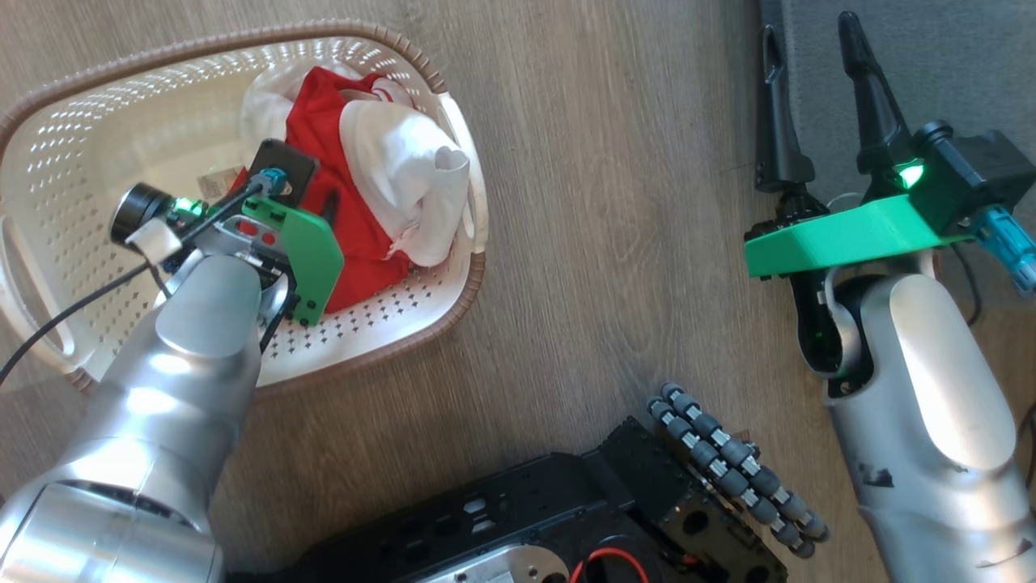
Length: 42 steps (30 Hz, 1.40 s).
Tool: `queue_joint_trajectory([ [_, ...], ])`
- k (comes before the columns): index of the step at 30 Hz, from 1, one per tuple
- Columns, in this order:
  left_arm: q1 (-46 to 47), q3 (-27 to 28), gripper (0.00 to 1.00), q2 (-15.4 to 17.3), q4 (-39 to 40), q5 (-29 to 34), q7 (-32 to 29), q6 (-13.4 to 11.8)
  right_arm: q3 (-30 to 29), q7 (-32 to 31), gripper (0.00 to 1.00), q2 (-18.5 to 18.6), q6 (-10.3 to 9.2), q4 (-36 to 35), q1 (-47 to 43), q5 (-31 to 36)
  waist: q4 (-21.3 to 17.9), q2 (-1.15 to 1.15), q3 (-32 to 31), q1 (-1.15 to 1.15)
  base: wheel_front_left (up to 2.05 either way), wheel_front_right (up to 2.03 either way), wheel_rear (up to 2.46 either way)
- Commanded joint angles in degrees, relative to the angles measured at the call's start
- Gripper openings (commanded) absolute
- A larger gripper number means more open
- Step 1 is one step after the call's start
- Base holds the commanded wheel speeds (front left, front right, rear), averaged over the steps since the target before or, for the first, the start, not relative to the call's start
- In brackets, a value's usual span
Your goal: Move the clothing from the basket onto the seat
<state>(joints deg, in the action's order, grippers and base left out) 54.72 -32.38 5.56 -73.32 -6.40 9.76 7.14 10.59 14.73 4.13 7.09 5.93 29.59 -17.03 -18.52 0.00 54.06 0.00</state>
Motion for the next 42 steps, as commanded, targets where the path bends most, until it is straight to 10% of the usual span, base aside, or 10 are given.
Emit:
queue_joint_trajectory([
  [1, -1.4, 0.6, 1.0, 1.1, 0.1, -1.1, -0.8, 0.3, 0.3, 0.3, 1.0, 0.0, 0.4, -1.9, -2.3, 0.3, 0.2, 0.0, 0.2, 0.0, 0.0, 0.0, 0.0],
  [9, -2.8, -1.7, 0.93, 0.4, 0.0, -8.0, -7.5, 0.3, 0.2, 0.3, 1.0, -0.1, 0.4, -1.9, -2.2, 0.4, 0.7, 0.0, 0.5, 0.0, 0.0, 0.0, 0.0],
  [10, -3.0, -2.3, 0.8, 0.3, 0.3, -9.0, -7.9, 0.3, 0.3, 0.3, 1.0, -0.1, 0.4, -1.9, -2.0, 0.4, 0.7, 0.0, 0.4, 0.0, 0.0, 0.0, 0.0],
  [11, -3.2, -3.0, 0.0, 0.4, 0.7, -9.8, -7.9, 0.3, 0.3, 0.3, 1.0, -0.1, 0.4, -1.9, -1.8, 0.4, 0.7, 0.0, 0.3, 0.0, 0.0, 0.0, 0.0],
  [42, -15.3, -6.8, 0.0, 0.2, 15.4, -28.6, 5.2, 0.3, 1.0, 0.3, 1.0, 3.3, 0.4, 3.9, -5.4, -0.7, 11.5, 0.0, -27.4, 0.0, 0.0, 0.0, 0.0],
])
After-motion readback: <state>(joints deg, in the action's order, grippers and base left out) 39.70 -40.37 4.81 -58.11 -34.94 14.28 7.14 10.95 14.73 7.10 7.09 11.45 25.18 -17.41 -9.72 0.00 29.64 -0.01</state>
